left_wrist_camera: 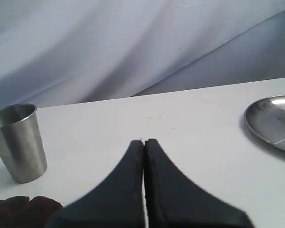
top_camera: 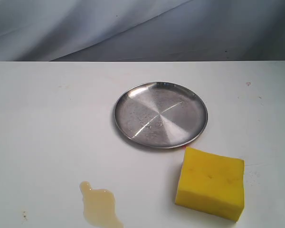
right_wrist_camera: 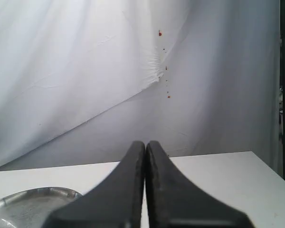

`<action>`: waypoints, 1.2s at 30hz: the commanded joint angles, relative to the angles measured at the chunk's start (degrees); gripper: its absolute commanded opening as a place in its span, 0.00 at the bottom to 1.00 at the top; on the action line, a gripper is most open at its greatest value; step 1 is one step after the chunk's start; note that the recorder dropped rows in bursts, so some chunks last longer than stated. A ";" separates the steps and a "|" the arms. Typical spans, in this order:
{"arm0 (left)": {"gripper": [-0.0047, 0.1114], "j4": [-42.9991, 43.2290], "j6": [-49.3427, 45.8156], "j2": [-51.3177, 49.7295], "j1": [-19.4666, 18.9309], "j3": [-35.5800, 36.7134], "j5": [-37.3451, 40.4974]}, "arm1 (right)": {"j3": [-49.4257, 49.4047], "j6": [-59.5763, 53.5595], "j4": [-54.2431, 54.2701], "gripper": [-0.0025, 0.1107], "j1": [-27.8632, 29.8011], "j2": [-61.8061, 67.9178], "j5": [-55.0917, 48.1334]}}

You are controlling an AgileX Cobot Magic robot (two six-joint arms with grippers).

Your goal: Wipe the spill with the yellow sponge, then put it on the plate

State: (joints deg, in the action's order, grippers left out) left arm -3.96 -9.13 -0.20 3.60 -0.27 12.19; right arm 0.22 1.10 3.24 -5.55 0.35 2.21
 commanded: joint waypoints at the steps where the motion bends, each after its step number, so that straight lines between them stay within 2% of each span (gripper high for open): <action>1: 0.04 0.01 -0.02 0.20 0.35 0.27 -0.42 | -0.22 -0.41 -0.62 0.02 0.29 -0.35 0.17; 7: 0.04 0.01 -0.02 0.20 0.35 0.27 -0.42 | -0.22 2.00 1.61 0.02 0.29 -0.35 5.17; 10: 0.04 0.01 -0.02 0.20 0.35 0.27 -0.42 | -0.22 13.76 11.92 0.02 0.29 -0.35 6.21; 11: 0.04 0.01 -0.02 0.20 0.35 0.27 -0.42 | -0.22 14.78 12.38 0.02 0.29 -0.35 6.60; 17: 0.04 0.01 -0.02 0.20 0.35 0.27 -0.42 | 5.55 15.89 5.73 0.02 0.19 0.42 6.17; 20: 0.04 0.01 -0.02 0.20 0.35 0.27 -0.42 | 11.15 15.62 4.33 0.02 0.19 8.00 4.57; 24: 0.04 0.01 -0.02 0.20 0.35 0.27 -0.42 | 23.73 13.50 -0.08 0.02 -0.71 22.51 -9.80; 27: 0.04 0.01 -0.02 0.20 0.35 0.27 -0.42 | 33.57 2.99 0.70 0.02 -4.22 33.72 -26.37; 29: 0.04 0.01 -0.02 0.20 0.35 0.27 -0.42 | 39.57 -4.80 5.08 0.02 -7.05 41.49 -36.29; 34: 0.04 0.01 -0.02 0.20 0.35 0.27 -0.42 | 47.84 -16.41 16.48 0.02 -12.38 56.85 -48.14; 36: 0.04 0.01 -0.02 0.20 0.35 0.27 -0.42 | 49.32 -19.52 19.11 0.07 -14.07 62.85 -50.79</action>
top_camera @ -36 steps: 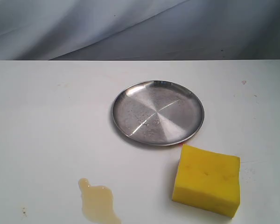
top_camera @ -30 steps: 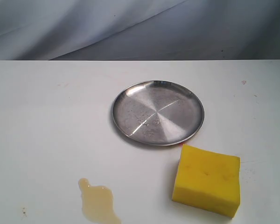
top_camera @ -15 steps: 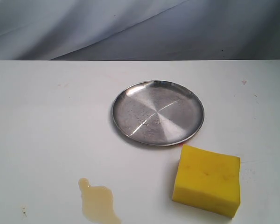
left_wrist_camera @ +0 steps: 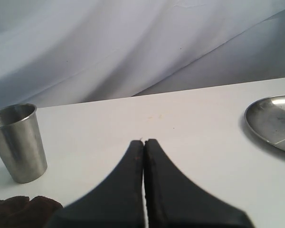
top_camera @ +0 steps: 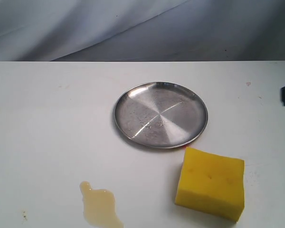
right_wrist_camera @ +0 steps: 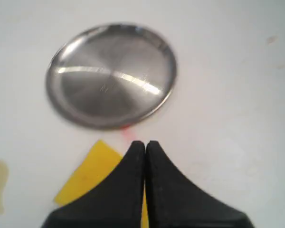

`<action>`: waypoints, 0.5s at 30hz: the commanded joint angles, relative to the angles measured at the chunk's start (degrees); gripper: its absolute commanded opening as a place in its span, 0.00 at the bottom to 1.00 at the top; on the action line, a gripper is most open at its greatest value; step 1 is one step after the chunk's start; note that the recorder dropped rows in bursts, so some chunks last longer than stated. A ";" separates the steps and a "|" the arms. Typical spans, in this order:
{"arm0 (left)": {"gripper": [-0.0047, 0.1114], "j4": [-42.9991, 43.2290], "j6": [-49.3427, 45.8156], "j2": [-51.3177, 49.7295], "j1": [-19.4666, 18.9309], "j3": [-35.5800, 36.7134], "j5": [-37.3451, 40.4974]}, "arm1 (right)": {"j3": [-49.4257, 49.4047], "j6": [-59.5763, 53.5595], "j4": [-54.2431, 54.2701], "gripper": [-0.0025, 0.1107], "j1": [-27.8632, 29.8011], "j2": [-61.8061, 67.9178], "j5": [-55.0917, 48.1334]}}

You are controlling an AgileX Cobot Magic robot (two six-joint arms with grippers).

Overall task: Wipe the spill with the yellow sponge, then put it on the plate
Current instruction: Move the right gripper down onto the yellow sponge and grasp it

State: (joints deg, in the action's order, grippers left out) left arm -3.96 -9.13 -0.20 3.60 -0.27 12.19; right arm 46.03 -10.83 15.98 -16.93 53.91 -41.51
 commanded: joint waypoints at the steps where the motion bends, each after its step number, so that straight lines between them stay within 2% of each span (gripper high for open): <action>1: 0.04 0.01 -0.02 0.20 0.35 0.27 -0.42 | 4.02 -8.87 6.79 0.12 -3.40 12.20 -8.40; 4: 0.04 0.01 -0.02 0.20 0.35 0.27 -0.42 | 4.49 -10.56 6.85 0.36 -5.12 19.51 -11.28; 5: 0.04 0.01 -0.02 0.20 0.35 0.27 -0.42 | 4.49 -11.42 6.13 0.50 -5.59 22.22 -11.53; 8: 0.04 0.01 -0.02 0.20 0.35 0.27 -0.42 | 4.49 -11.42 5.51 0.77 -6.02 28.14 -11.17; 10: 0.04 0.01 -0.02 0.20 0.35 0.27 -0.42 | 4.49 -10.34 6.21 0.82 -6.02 31.58 -10.15; 15: 0.04 0.01 -0.02 0.20 0.35 0.27 -0.42 | 4.49 -7.98 6.31 0.82 -6.02 39.05 -6.52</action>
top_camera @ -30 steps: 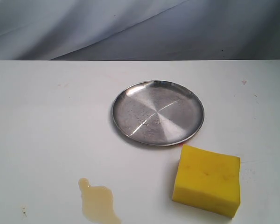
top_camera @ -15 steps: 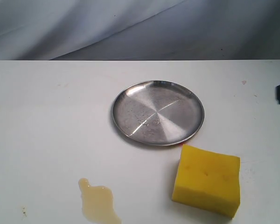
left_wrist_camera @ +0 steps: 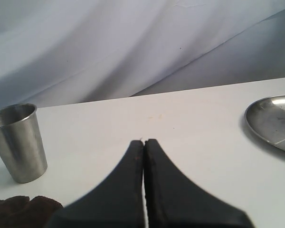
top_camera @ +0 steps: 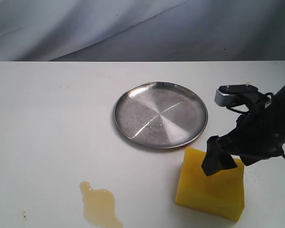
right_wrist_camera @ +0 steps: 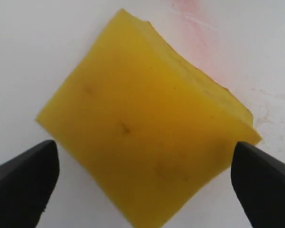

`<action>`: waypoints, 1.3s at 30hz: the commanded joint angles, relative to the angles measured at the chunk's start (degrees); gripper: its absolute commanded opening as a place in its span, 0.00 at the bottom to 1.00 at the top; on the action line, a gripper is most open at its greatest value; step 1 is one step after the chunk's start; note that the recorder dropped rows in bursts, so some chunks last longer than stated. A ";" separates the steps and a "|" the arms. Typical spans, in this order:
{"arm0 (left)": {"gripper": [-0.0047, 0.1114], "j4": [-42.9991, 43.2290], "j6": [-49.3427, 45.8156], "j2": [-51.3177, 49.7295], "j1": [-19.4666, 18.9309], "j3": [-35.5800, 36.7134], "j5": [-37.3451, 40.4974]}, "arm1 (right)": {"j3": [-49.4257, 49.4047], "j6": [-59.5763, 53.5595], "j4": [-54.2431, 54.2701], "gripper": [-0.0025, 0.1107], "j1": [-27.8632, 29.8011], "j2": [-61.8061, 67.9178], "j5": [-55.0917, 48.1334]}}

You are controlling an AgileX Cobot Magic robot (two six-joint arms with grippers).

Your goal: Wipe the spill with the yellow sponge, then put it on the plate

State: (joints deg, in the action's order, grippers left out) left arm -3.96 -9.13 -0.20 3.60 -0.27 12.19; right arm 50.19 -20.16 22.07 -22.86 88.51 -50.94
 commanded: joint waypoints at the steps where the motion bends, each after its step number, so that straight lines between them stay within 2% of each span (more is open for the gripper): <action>1: 0.04 0.01 -0.02 0.20 0.35 0.27 -0.42 | 0.33 1.98 0.22 0.82 -0.09 5.73 3.44; 8: 0.04 0.01 -0.02 0.20 0.35 0.27 -0.42 | 0.33 4.61 -0.17 0.81 -0.09 13.65 4.26; 15: 0.04 0.01 -0.02 0.20 0.35 0.27 -0.42 | 0.33 6.99 -0.27 0.72 -0.09 18.24 4.38; 17: 0.04 0.01 -0.02 0.20 0.35 0.27 -0.42 | 0.33 8.35 -0.72 0.63 -0.09 18.38 4.48; 21: 0.04 0.01 -0.02 0.20 0.35 0.27 -0.42 | 0.33 10.83 -3.94 0.31 -0.09 18.38 4.61; 25: 0.04 0.01 -0.02 0.20 0.35 0.27 -0.42 | 0.33 12.11 -7.05 0.04 -0.09 18.38 4.61; 31: 0.04 0.01 -0.02 0.20 0.35 0.27 -0.42 | 0.33 11.06 -10.27 0.02 -0.09 16.46 4.27; 35: 0.04 0.01 -0.02 0.20 0.35 0.27 -0.42 | 0.33 10.27 -10.03 0.02 -0.24 9.91 4.02; 39: 0.04 0.01 -0.02 0.20 0.35 0.27 -0.42 | 0.56 9.51 -10.44 0.02 -2.84 2.03 1.84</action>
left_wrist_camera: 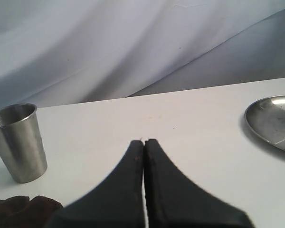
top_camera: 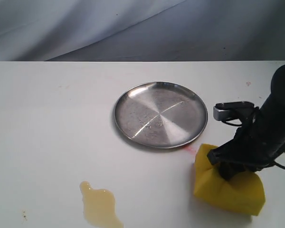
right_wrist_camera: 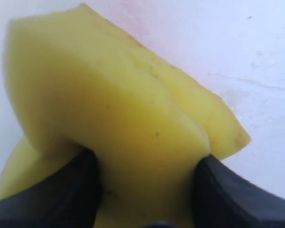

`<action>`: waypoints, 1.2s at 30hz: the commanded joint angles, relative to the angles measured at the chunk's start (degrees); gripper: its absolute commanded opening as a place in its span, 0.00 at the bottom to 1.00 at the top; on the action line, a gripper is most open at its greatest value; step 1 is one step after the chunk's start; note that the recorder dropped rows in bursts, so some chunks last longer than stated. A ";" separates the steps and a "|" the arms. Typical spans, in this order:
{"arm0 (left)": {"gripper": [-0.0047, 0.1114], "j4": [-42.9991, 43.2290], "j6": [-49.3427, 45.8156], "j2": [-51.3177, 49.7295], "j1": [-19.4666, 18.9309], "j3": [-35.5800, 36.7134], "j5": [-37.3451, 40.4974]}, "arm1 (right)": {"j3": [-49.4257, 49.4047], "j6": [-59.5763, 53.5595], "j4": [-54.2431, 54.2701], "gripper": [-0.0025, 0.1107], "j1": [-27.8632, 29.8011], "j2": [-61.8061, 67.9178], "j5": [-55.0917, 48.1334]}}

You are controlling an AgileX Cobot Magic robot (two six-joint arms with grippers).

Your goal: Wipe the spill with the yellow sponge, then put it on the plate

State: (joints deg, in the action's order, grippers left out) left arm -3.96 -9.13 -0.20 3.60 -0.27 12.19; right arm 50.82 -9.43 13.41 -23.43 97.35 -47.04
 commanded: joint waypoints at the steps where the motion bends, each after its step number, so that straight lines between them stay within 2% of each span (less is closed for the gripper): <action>1: 0.04 0.01 -0.02 0.20 0.35 0.27 -0.42 | -0.06 -1.34 -1.79 0.02 -3.43 -8.68 -2.07; 7: 0.04 0.01 -0.02 0.20 0.35 0.27 -0.42 | -0.06 -1.03 -0.03 0.02 -11.90 -13.76 -1.65; 11: 0.04 0.01 -0.02 0.20 0.35 0.27 -0.42 | 0.37 -1.03 3.15 0.02 -17.72 -13.24 2.44; 16: 0.04 0.01 -0.02 0.20 0.35 0.27 -0.42 | 9.30 0.49 3.94 0.02 -25.91 -6.97 1.39; 23: 0.04 0.01 -0.02 0.20 0.35 0.27 -0.42 | 22.70 1.08 3.70 0.02 -34.40 5.07 -2.42; 31: 0.04 0.01 -0.02 0.20 0.35 0.27 -0.42 | 35.72 8.91 -9.46 0.02 -40.57 20.09 -6.91; 36: 0.04 0.01 -0.02 0.20 0.35 0.27 -0.42 | 37.66 10.80 -10.86 0.02 -40.57 25.63 -7.19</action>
State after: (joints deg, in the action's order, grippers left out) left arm -3.96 -9.13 -0.20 3.60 -0.27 12.19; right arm 88.03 0.66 3.71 -63.89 121.63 -53.58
